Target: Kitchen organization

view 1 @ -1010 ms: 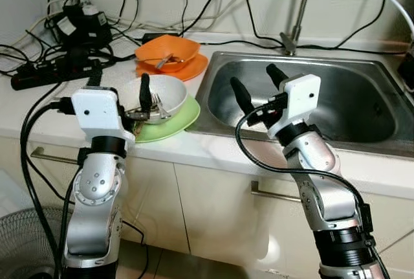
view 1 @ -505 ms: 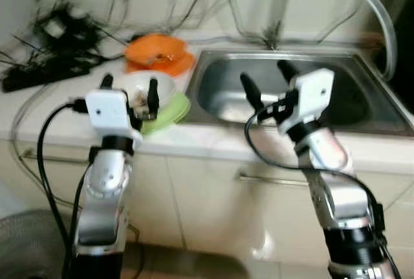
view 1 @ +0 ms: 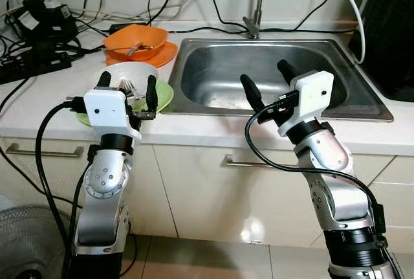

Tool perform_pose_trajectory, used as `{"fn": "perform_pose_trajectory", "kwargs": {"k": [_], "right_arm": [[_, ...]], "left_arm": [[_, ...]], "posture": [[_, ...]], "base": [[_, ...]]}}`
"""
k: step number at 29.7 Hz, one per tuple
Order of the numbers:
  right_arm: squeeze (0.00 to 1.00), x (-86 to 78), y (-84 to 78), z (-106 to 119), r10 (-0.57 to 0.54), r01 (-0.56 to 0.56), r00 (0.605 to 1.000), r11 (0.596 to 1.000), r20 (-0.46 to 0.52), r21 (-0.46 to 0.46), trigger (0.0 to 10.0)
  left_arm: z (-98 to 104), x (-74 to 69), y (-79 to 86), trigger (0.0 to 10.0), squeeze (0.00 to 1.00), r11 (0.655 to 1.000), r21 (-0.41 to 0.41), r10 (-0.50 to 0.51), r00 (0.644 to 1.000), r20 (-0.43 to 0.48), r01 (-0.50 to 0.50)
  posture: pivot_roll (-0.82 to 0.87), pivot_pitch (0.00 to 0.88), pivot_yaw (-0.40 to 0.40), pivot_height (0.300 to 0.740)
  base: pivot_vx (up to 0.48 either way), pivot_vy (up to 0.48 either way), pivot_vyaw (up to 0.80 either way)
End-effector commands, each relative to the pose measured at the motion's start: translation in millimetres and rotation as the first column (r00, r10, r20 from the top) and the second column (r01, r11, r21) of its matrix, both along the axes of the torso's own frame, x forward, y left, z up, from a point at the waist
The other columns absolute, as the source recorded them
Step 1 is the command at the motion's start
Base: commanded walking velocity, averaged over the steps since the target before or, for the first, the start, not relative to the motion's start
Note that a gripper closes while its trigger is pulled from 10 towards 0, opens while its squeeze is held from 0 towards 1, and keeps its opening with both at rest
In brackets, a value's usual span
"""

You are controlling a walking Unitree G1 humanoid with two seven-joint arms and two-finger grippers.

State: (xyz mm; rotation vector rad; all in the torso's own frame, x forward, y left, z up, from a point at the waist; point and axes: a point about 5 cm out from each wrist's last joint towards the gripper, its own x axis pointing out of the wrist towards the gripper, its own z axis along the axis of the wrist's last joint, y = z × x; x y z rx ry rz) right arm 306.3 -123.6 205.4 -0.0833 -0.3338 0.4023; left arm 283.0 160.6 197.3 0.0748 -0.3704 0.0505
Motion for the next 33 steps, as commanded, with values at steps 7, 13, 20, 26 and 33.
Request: {"fn": "perform_pose_trajectory", "kwargs": {"k": [7,13,20,26,33], "right_arm": [[0.00,-2.9,3.6,-1,0.016,-0.016,1.000,1.000,-0.008,0.000,10.0],[0.00,-8.9,7.7,-6,0.028,-0.028,0.999,1.000,-0.031,0.010,10.0],[0.00,-15.4,11.2,-8,0.046,-0.045,0.998,0.999,-0.051,0.019,10.0],[0.00,-15.2,14.4,-8,0.056,-0.054,0.996,0.998,-0.076,0.032,10.0],[0.00,-13.4,16.7,-10,0.075,-0.066,0.989,0.995,-0.129,0.070,10.0]], "left_arm": [[11,-7.4,5.1,10.0,0.00,0.999,0.006,0.039,0.998,0.042,-0.039],[13,-14.0,6.5,10.0,0.00,0.999,0.018,0.043,0.998,0.035,-0.044],[8,-19.4,8.1,10.0,0.00,0.999,0.023,0.042,0.999,-0.009,-0.042],[8,-21.2,4.5,10.0,0.00,1.000,0.017,0.006,1.000,-0.030,-0.006],[8,-23.0,-1.5,10.0,0.00,0.999,0.018,-0.025,0.999,-0.033,0.026]], "posture": [[-0.11,0.011,0.043,0.740],[-0.09,0.046,0.046,0.740],[-0.08,0.093,0.053,0.740],[-0.07,0.116,0.061,0.740],[-0.07,0.119,0.066,0.740]], "base": [[0.000,0.000,0.00],[0.000,0.000,0.00],[0.000,0.000,0.00],[0.000,0.000,0.00],[0.000,0.000,0.00]]}}
